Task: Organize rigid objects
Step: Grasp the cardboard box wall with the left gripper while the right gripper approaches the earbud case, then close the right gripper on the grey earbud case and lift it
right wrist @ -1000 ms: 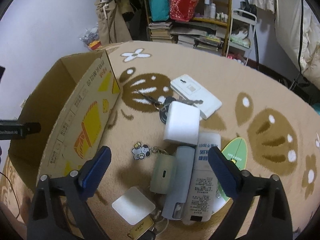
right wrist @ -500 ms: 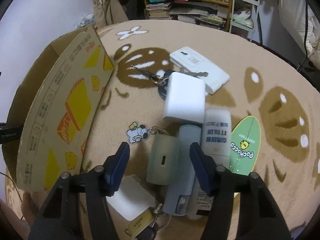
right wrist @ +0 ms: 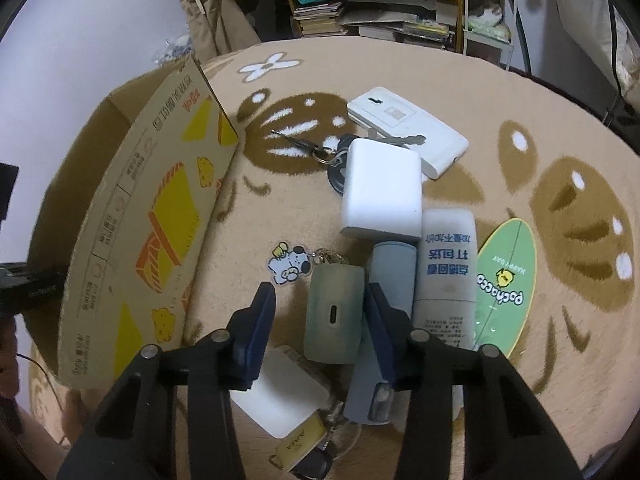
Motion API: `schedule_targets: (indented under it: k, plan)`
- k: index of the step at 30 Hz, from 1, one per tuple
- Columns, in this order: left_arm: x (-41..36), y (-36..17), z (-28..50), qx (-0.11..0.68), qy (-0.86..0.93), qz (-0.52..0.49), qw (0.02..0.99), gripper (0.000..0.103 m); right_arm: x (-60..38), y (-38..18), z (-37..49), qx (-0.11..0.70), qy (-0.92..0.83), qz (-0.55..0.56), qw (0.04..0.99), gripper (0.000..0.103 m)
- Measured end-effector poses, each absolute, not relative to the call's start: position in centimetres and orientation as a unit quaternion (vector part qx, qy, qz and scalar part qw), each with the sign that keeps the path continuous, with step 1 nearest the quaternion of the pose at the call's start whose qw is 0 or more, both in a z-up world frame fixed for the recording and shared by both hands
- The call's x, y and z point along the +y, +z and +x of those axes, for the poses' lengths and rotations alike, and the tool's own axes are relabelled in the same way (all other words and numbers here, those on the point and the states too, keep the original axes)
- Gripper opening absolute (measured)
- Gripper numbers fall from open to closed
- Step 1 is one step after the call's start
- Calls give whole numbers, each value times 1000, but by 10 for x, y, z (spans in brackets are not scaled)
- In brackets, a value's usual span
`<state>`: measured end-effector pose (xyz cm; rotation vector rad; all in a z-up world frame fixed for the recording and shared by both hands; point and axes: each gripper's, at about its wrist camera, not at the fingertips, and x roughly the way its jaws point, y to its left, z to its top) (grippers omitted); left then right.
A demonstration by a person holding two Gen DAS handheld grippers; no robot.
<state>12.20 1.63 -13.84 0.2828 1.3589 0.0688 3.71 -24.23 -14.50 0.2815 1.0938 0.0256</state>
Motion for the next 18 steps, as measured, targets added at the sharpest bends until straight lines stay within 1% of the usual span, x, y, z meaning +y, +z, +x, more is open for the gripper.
schedule_targets:
  k: [4, 6, 7, 8, 12, 18]
  plan:
    - [17, -138, 122, 624, 32, 131, 770, 16, -241, -147, 38, 518, 10, 131, 845, 49]
    - [17, -138, 123, 623, 29, 128, 771, 16, -241, -149, 38, 520, 3, 127, 845, 42]
    - [18, -138, 123, 623, 29, 127, 772, 16, -242, -150, 38, 521, -2, 122, 845, 36]
    - [18, -138, 123, 622, 29, 129, 772, 16, -243, -150, 39, 521, -5, 120, 845, 31]
    - [16, -138, 121, 621, 29, 133, 772, 15, -244, -149, 37, 518, -10, 121, 847, 30]
    - [13, -136, 120, 619, 30, 135, 773, 15, -236, -129, 36, 483, -12, 95, 870, 29]
